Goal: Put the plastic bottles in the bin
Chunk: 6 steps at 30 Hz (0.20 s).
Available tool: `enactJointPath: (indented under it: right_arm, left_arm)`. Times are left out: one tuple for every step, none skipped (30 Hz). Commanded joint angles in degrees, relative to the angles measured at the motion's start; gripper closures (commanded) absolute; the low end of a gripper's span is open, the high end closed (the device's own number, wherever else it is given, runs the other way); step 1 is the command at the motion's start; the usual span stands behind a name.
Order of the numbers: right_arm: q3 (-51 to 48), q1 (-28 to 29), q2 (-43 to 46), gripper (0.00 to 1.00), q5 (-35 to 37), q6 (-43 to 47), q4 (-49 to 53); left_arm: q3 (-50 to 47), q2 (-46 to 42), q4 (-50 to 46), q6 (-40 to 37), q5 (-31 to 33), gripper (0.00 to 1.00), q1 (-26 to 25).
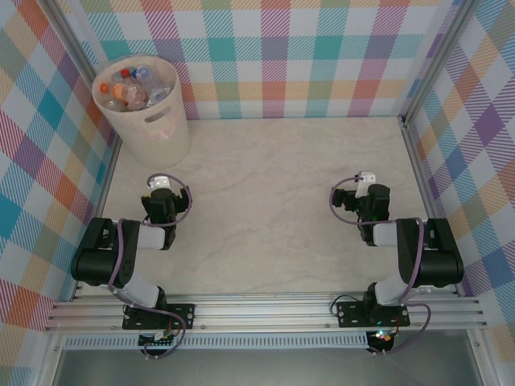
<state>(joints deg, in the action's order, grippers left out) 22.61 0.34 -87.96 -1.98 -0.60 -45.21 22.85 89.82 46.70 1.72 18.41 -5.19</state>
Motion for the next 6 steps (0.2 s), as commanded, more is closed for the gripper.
enactJointPath:
  right_arm:
    - [1.29, -0.34, -0.28, 0.0, 0.15, -0.01, -1.89]
    - [1.26, -0.34, -0.28, 0.0, 0.13, -0.06, -1.86]
    - [1.29, -0.34, -0.28, 0.0, 0.14, -0.02, -1.95]
    - [1.21, -0.34, -0.28, 0.0, 0.13, -0.08, -2.07]
    - [1.08, -0.34, -0.11, 0.0, 0.13, 0.02, -2.14]
    - [1.02, -0.34, -0.1, 0.0, 0.13, 0.06, -2.25]
  left_arm:
    - [-0.12, -0.52, 1.77, 0.27, 1.36, 0.0, -0.66]
    - [-0.17, -0.52, 1.73, 0.25, 1.36, 0.0, -0.62]
    - [-0.18, -0.48, 1.72, 0.3, 1.35, 0.0, -0.64]
    - [-0.16, -0.48, 1.73, 0.25, 1.36, 0.0, -0.61]
    - [-0.17, -0.53, 1.73, 0.29, 1.36, 0.0, -0.65]
    - [-0.18, -0.52, 1.73, 0.25, 1.36, 0.0, -0.62]
